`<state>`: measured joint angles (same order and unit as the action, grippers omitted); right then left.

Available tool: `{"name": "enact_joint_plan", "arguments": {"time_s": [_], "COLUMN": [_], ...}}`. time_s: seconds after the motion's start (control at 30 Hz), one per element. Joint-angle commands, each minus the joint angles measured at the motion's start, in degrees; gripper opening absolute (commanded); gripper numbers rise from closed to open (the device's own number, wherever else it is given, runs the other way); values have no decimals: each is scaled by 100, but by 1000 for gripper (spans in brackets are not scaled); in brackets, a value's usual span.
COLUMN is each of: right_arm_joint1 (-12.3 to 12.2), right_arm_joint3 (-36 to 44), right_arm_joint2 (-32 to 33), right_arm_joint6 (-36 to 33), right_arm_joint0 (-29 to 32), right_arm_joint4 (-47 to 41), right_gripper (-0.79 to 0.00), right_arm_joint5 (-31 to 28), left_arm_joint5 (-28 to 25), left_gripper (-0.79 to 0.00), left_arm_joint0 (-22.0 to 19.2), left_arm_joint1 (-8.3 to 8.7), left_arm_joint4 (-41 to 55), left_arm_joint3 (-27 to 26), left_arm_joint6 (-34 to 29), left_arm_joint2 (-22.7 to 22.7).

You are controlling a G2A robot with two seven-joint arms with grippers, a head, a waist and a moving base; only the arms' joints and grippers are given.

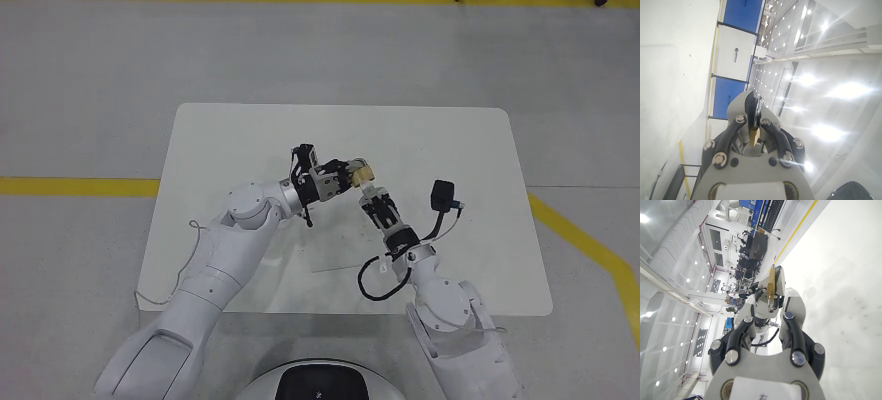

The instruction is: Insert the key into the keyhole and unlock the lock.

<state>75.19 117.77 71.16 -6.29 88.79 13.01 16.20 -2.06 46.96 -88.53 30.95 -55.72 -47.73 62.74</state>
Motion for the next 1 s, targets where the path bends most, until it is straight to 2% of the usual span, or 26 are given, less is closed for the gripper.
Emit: {"name": "enact_joint_plan", "arguments": {"time_s": [0.0,0.07,0.17,0.27,0.77,0.8,0.83,0.87,0.97], "right_arm_joint1": [-1,-2,-1,7,61,64,65,63,61], "right_arm_joint3": [54,84,84,47,-94,-95,-94,-94,-93], "right_arm_joint2": [29,57,76,13,-201,-182,-153,-119,-94], "right_arm_joint6": [2,-5,-40,-92,-50,-39,-39,-63,-100], "right_arm_joint0": [65,108,131,73,-227,-224,-213,-198,-185], "right_arm_joint4": [-45,-77,-117,-120,-56,-91,-142,-188,-231], "right_gripper": [-508,-548,-683,-782,-785,-723,-413,0,0], "right_arm_joint5": [-12,-26,-10,28,214,207,194,177,166], "left_arm_joint5": [-91,-140,-186,-186,-151,-160,-164,-178,-217], "left_gripper": [-785,-785,-785,-785,-785,-785,-785,-785,-785], "left_arm_joint0": [43,73,124,155,271,288,307,328,373], "left_arm_joint1": [17,31,50,65,148,152,153,152,147], "left_arm_joint4": [-20,-63,-102,-137,-164,-116,-19,140,525], "left_arm_joint3": [-60,-113,-191,-244,-431,-450,-465,-475,-460], "left_arm_joint6": [107,135,149,149,133,146,152,156,218], "left_arm_joint2": [54,76,102,110,231,255,289,342,474]}}
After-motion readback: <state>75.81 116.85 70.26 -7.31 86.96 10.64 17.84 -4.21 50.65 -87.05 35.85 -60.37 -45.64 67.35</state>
